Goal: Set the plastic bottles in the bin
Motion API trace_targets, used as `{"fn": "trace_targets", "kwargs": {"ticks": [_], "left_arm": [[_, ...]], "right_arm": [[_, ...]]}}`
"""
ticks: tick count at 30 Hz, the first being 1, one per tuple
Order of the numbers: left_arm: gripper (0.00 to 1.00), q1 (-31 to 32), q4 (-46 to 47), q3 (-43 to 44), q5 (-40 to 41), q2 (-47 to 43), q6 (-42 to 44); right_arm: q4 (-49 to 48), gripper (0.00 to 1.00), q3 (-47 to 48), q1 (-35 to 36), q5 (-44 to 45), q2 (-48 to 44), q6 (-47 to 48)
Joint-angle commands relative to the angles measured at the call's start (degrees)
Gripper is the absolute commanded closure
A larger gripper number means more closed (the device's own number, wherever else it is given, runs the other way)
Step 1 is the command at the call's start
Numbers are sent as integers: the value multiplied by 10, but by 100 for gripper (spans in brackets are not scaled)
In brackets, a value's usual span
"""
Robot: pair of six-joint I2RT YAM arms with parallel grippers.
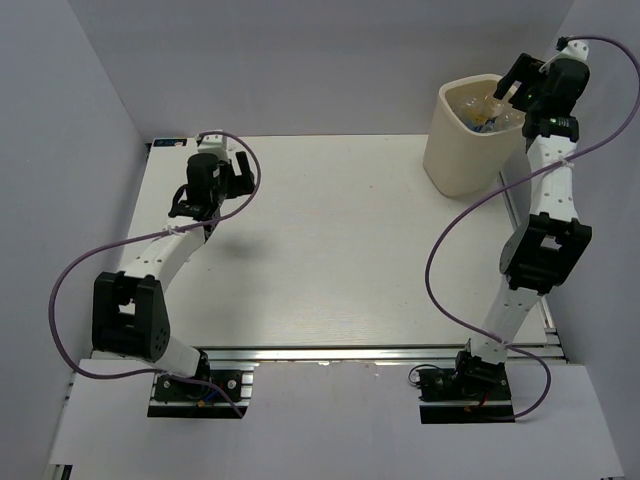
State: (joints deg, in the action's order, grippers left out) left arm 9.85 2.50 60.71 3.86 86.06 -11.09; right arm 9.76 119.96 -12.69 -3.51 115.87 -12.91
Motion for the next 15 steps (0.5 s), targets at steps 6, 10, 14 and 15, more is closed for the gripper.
{"fn": "trace_targets", "kwargs": {"ticks": [6, 10, 14, 15], "left_arm": [[2, -4, -100, 39, 189, -91, -116], [2, -5, -186, 51, 300, -97, -209], [2, -4, -234, 41, 362, -113, -238], [2, -5, -235, 36, 383, -119, -240]], "right_arm": [[112, 11, -94, -9, 63, -185, 11], [84, 11, -318, -9, 134, -355, -59], [39, 11, -604, -9, 204, -515, -130], [30, 11, -643, -9, 207, -543, -151]]}}
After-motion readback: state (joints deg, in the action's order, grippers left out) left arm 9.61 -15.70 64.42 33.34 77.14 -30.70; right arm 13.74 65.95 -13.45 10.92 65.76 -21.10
